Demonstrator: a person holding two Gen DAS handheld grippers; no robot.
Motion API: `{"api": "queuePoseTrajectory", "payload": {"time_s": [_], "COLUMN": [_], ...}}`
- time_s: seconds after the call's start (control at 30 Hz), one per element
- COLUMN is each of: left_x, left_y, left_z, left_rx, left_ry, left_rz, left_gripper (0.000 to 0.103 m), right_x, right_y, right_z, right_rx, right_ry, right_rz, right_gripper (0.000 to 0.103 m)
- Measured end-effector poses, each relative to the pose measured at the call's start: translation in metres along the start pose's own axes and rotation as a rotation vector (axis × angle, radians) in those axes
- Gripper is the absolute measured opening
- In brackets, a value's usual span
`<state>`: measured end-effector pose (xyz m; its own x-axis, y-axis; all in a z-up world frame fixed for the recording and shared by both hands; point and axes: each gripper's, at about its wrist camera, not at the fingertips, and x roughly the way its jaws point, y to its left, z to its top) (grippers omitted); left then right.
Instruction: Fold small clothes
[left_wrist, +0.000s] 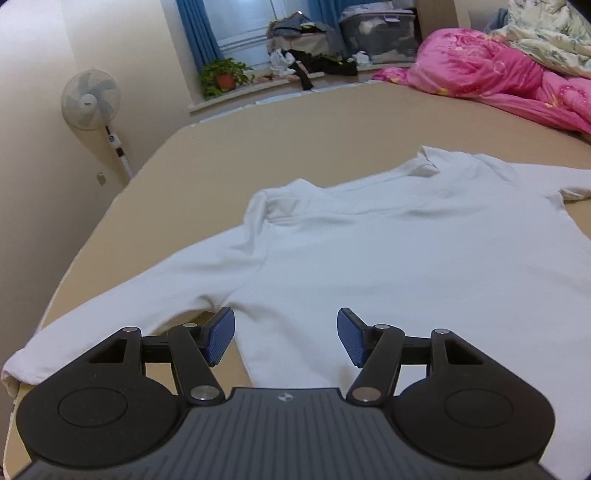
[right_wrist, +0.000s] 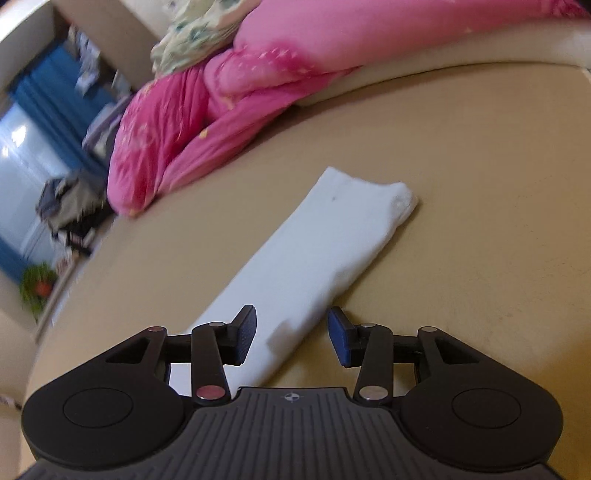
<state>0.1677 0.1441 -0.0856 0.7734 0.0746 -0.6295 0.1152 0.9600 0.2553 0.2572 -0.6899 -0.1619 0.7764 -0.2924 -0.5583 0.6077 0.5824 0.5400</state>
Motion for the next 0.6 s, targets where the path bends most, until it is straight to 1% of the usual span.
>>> {"api": "queuePoseTrajectory", "payload": {"time_s": [0.1, 0.17, 0.27, 0.3, 0.33, 0.4, 0.5, 0.57, 0.6], "left_x": [0.0, 0.002, 0.001, 0.0, 0.0, -0.002, -0.006, -0.01, -0.011], "left_y": [0.007, 0.012, 0.017, 0.018, 0.019, 0.021, 0.022, 0.022, 0.023], "left_z": [0.003, 0.006, 0.007, 0.007, 0.007, 0.008, 0.01, 0.012, 0.013], "left_rx": [-0.033, -0.056, -0.08, -0.083, -0.086, -0.092, -0.097, -0.098, -0.104], "left_ry": [-0.008, -0.006, -0.001, -0.001, -0.001, -0.004, -0.028, -0.047, -0.052], "left_rz": [0.019, 0.032, 0.041, 0.044, 0.048, 0.053, 0.059, 0.059, 0.058], "left_gripper": [0.067, 0.067, 0.067, 0.067, 0.067, 0.067, 0.067, 0.067, 0.067], "right_x": [0.004, 0.009, 0.014, 0.014, 0.015, 0.014, 0.007, -0.006, -0.015], "right_y": [0.005, 0.006, 0.007, 0.006, 0.005, 0.003, 0.017, 0.042, 0.061], "right_z": [-0.002, -0.002, -0.003, -0.004, -0.004, -0.004, -0.004, -0.005, -0.007], "right_rx": [-0.02, -0.017, -0.024, -0.027, -0.022, -0.009, -0.048, -0.101, -0.142], "right_ry": [-0.039, -0.06, -0.088, -0.093, -0.098, -0.103, -0.132, -0.189, -0.222], "right_rz": [-0.04, -0.056, -0.094, -0.109, -0.114, -0.114, -0.133, -0.146, -0.141], "right_gripper": [0.043, 0.04, 0.025, 0.017, 0.011, 0.007, 0.006, 0.006, 0.006]}}
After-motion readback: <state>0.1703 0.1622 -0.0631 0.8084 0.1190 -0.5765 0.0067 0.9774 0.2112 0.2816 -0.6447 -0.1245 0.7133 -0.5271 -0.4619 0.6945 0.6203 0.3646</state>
